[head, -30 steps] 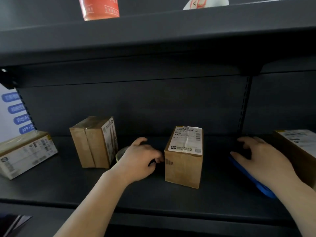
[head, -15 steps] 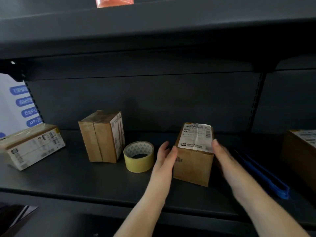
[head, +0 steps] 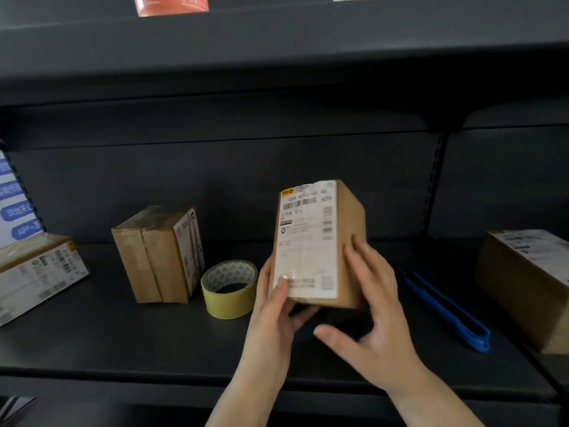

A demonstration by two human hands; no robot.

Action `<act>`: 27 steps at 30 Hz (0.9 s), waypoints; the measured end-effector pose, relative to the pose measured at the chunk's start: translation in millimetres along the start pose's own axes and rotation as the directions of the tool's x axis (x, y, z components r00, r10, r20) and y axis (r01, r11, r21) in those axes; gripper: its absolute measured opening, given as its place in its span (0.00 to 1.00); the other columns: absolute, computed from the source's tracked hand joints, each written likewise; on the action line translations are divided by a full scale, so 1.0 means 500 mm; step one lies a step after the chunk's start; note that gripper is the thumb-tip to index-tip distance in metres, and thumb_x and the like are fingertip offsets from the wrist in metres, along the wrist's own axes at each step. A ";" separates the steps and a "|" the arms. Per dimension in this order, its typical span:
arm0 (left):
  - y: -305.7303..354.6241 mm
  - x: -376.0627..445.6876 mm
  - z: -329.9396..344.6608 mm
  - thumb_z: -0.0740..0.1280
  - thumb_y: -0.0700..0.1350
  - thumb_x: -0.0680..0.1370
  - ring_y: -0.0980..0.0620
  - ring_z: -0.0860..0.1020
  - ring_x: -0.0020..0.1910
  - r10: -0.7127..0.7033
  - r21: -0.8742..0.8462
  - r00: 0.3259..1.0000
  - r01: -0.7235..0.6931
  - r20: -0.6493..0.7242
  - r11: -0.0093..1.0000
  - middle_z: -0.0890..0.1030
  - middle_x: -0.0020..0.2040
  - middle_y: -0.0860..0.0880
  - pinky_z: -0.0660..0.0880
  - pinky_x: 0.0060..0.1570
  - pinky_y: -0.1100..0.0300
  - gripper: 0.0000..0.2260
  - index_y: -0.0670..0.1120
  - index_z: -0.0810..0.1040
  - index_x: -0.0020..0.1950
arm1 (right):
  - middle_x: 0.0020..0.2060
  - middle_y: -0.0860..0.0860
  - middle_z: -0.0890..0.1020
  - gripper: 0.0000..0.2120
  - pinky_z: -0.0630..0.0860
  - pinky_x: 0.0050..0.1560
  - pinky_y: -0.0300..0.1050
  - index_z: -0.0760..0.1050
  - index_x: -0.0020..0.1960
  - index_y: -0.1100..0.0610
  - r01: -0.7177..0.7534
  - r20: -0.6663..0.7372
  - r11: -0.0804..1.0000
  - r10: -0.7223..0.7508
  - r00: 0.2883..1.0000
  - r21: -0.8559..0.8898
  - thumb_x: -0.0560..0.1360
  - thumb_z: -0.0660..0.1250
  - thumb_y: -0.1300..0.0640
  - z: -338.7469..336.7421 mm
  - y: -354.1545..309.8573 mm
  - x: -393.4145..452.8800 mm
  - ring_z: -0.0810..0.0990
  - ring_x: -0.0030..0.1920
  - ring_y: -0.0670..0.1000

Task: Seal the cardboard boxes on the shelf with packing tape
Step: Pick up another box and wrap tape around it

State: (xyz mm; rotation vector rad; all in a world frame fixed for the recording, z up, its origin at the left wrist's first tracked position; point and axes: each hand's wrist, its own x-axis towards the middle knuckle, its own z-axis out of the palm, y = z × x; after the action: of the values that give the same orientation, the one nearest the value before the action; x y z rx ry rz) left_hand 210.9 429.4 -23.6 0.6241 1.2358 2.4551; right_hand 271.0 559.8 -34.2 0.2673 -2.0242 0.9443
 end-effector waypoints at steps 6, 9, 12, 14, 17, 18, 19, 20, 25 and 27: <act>0.012 0.005 -0.008 0.57 0.61 0.70 0.41 0.79 0.57 -0.184 -0.219 0.983 0.184 0.019 0.958 0.80 0.60 0.43 0.77 0.48 0.43 0.28 0.53 0.69 0.68 | 0.64 0.49 0.69 0.21 0.62 0.70 0.40 0.70 0.63 0.53 0.204 -0.100 0.970 -0.218 0.971 -0.136 0.71 0.68 0.50 0.013 -0.004 -0.005 0.65 0.70 0.48; 0.006 0.002 -0.002 0.62 0.60 0.71 0.44 0.79 0.58 -0.057 -0.128 0.997 0.051 -0.048 0.990 0.80 0.61 0.45 0.78 0.47 0.47 0.25 0.53 0.70 0.67 | 0.65 0.47 0.69 0.23 0.63 0.69 0.39 0.70 0.64 0.51 0.121 -0.089 0.991 -0.126 0.988 -0.063 0.72 0.67 0.45 0.011 -0.007 -0.004 0.66 0.70 0.47; -0.002 -0.008 0.002 0.69 0.55 0.68 0.52 0.75 0.63 0.276 0.214 0.960 -0.259 -0.050 0.942 0.78 0.63 0.53 0.76 0.56 0.52 0.25 0.56 0.70 0.65 | 0.66 0.46 0.71 0.32 0.71 0.63 0.40 0.65 0.68 0.49 -0.075 -0.018 0.958 0.083 0.996 0.277 0.69 0.68 0.39 0.005 -0.013 0.002 0.69 0.68 0.47; -0.016 -0.012 -0.002 0.70 0.57 0.68 0.50 0.69 0.69 0.471 0.527 0.877 -0.446 0.094 0.724 0.72 0.68 0.54 0.71 0.62 0.51 0.27 0.58 0.69 0.66 | 0.61 0.44 0.77 0.37 0.75 0.56 0.41 0.65 0.67 0.46 -0.268 0.087 0.816 0.260 0.962 0.512 0.63 0.71 0.35 -0.004 -0.016 0.011 0.74 0.63 0.46; -0.029 -0.014 -0.003 0.62 0.62 0.74 0.48 0.61 0.72 0.580 0.731 0.763 -0.565 0.285 0.384 0.67 0.70 0.59 0.61 0.69 0.59 0.21 0.62 0.69 0.67 | 0.57 0.45 0.80 0.37 0.78 0.53 0.45 0.70 0.62 0.42 -0.411 0.149 0.659 0.417 0.897 0.630 0.57 0.73 0.32 -0.013 -0.005 0.019 0.78 0.60 0.48; -0.030 -0.014 -0.003 0.60 0.61 0.76 0.50 0.62 0.72 0.590 0.718 0.761 -0.567 0.270 0.404 0.67 0.70 0.59 0.61 0.68 0.61 0.19 0.61 0.70 0.66 | 0.57 0.47 0.80 0.38 0.79 0.52 0.45 0.70 0.63 0.44 -0.423 0.144 0.625 0.447 0.883 0.656 0.57 0.74 0.33 -0.016 -0.002 0.019 0.78 0.59 0.50; -0.028 -0.015 -0.001 0.60 0.58 0.76 0.51 0.63 0.71 0.594 0.691 0.771 -0.559 0.229 0.459 0.67 0.69 0.60 0.63 0.67 0.61 0.18 0.59 0.70 0.65 | 0.58 0.48 0.80 0.40 0.79 0.50 0.45 0.70 0.64 0.46 -0.434 0.151 0.593 0.466 0.872 0.678 0.57 0.74 0.33 -0.017 0.001 0.019 0.79 0.59 0.50; -0.028 -0.015 -0.002 0.62 0.55 0.76 0.53 0.64 0.71 0.589 0.654 0.789 -0.540 0.174 0.530 0.68 0.69 0.59 0.65 0.66 0.61 0.17 0.58 0.70 0.65 | 0.57 0.49 0.80 0.42 0.80 0.49 0.45 0.69 0.66 0.47 -0.446 0.162 0.570 0.479 0.863 0.690 0.56 0.74 0.33 -0.019 0.000 0.020 0.79 0.58 0.51; -0.027 -0.015 -0.003 0.67 0.50 0.70 0.57 0.72 0.64 0.459 0.449 0.887 -0.425 0.037 0.786 0.73 0.63 0.60 0.73 0.57 0.64 0.25 0.54 0.68 0.66 | 0.57 0.48 0.81 0.41 0.80 0.49 0.48 0.69 0.66 0.47 -0.511 0.213 0.538 0.520 0.827 0.670 0.57 0.72 0.31 -0.017 0.000 0.020 0.80 0.57 0.51; -0.026 -0.015 -0.005 0.67 0.52 0.69 0.57 0.72 0.63 0.440 0.505 0.898 -0.391 0.023 0.770 0.74 0.60 0.61 0.74 0.56 0.63 0.24 0.54 0.69 0.64 | 0.58 0.48 0.81 0.39 0.79 0.53 0.52 0.68 0.67 0.47 -0.557 0.241 0.516 0.556 0.796 0.651 0.61 0.69 0.31 -0.014 0.007 0.019 0.80 0.57 0.50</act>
State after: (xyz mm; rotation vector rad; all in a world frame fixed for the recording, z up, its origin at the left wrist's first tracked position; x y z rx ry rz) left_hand 217.0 431.9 -37.1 1.0221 1.9948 2.5222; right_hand 267.8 568.4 -26.4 -0.0120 -1.6648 2.1399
